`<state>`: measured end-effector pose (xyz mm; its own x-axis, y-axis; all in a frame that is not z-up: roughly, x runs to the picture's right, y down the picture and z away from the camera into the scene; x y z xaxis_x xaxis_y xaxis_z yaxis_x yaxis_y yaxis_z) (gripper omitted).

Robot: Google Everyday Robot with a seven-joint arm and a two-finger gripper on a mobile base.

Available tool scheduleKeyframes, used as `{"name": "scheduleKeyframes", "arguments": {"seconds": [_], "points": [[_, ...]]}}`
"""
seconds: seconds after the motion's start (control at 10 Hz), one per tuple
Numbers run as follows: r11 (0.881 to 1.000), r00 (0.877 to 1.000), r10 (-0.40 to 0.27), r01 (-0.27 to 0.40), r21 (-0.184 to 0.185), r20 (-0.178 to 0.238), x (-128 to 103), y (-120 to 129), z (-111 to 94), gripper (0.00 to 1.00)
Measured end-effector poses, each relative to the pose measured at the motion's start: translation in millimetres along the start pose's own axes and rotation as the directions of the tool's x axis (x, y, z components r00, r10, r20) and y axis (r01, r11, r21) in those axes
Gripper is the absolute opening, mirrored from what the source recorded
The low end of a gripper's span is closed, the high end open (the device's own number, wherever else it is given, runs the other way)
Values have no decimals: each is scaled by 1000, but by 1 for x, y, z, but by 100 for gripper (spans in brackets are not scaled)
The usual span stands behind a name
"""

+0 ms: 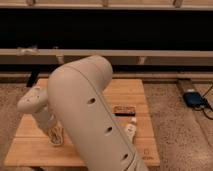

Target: Wipe the white sponge on the table

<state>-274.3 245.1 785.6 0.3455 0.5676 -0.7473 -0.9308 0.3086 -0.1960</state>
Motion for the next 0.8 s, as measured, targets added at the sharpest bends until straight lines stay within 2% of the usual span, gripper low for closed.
{"name": "scheduleKeyframes", "arguments": {"seconds": [0.2,0.5,0.8], "points": [[996,997,79,-79,-31,15,-7,-27,-8,0],[978,981,192,-189,-90,27,-26,-71,-22,0],[970,974,222,-216,-113,44,-32,-77,-27,0]]}}
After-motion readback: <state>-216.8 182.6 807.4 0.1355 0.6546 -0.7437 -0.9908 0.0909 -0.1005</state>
